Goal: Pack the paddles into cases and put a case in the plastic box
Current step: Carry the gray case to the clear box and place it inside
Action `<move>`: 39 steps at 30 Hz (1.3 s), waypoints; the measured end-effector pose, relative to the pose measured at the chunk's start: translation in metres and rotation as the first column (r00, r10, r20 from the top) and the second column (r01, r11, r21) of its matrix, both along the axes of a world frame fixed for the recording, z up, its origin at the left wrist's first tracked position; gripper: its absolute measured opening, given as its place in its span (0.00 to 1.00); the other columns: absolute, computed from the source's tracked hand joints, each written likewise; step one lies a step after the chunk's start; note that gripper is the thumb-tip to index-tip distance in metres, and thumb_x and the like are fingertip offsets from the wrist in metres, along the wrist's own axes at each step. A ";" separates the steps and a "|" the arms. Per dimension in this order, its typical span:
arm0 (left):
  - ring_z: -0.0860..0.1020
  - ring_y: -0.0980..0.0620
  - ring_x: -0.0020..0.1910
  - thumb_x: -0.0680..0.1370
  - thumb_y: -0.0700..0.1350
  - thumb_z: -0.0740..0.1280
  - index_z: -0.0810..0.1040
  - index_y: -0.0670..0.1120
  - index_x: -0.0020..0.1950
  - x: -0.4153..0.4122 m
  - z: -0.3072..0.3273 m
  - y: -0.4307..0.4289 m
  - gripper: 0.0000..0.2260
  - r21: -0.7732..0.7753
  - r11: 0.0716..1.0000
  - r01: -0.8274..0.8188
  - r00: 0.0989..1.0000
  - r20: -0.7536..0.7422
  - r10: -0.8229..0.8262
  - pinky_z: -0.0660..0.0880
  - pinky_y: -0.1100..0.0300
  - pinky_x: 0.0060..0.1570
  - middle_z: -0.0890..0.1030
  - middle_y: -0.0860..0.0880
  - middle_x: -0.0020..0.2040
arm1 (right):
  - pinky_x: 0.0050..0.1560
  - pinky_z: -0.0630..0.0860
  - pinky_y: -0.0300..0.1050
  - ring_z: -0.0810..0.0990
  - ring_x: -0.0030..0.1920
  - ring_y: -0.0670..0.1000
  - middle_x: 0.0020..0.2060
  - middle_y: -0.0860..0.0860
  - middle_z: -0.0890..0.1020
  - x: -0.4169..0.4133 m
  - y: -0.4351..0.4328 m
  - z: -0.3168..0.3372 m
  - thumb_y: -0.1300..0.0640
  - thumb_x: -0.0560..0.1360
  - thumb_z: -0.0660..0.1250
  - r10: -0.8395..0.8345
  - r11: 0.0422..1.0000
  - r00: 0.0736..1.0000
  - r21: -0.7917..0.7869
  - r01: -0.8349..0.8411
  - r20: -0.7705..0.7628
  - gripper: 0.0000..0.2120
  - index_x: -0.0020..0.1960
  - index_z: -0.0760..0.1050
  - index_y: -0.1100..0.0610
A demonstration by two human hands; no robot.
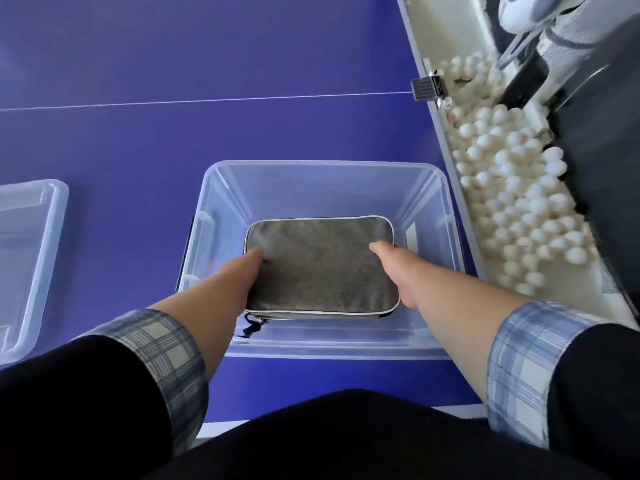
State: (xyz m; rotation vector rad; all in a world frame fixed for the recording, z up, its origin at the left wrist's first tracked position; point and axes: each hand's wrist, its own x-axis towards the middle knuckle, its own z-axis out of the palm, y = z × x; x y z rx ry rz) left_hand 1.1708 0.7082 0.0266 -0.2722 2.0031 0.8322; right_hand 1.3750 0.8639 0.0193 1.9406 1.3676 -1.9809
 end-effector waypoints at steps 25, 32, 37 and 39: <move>0.79 0.55 0.35 0.76 0.50 0.64 0.72 0.58 0.65 -0.120 0.093 -0.224 0.17 0.311 0.947 0.080 0.781 -0.610 0.134 0.72 0.63 0.28 0.79 0.57 0.56 | 0.60 0.68 0.41 0.75 0.65 0.47 0.67 0.46 0.77 -0.222 -0.218 0.151 0.51 0.80 0.63 0.564 0.548 0.800 0.818 -0.174 -0.207 0.18 0.69 0.72 0.51; 0.82 0.44 0.48 0.77 0.48 0.64 0.66 0.48 0.72 -0.253 0.027 -0.408 0.24 -0.002 0.994 -0.112 0.862 -0.498 0.096 0.78 0.56 0.44 0.80 0.46 0.60 | 0.67 0.66 0.71 0.68 0.69 0.60 0.66 0.61 0.77 -0.342 -0.336 0.078 0.47 0.77 0.62 0.500 0.847 0.860 0.267 -0.460 -0.102 0.20 0.60 0.74 0.61; 0.77 0.56 0.32 0.77 0.50 0.63 0.68 0.48 0.72 -0.316 -0.001 -0.492 0.24 -0.248 0.959 -0.137 0.841 -0.540 -0.019 0.68 0.62 0.26 0.78 0.52 0.46 | 0.70 0.69 0.65 0.72 0.70 0.63 0.71 0.62 0.70 -0.396 -0.381 0.036 0.48 0.78 0.63 0.511 0.858 0.858 0.073 -0.508 -0.042 0.22 0.68 0.72 0.58; 0.81 0.49 0.37 0.76 0.50 0.63 0.69 0.47 0.71 -0.338 -0.013 -0.509 0.24 -0.296 0.951 -0.094 0.839 -0.538 -0.084 0.75 0.57 0.32 0.79 0.45 0.55 | 0.69 0.70 0.62 0.73 0.69 0.61 0.70 0.59 0.72 -0.413 -0.392 0.017 0.52 0.78 0.63 0.513 0.858 0.858 0.039 -0.512 -0.038 0.17 0.65 0.73 0.55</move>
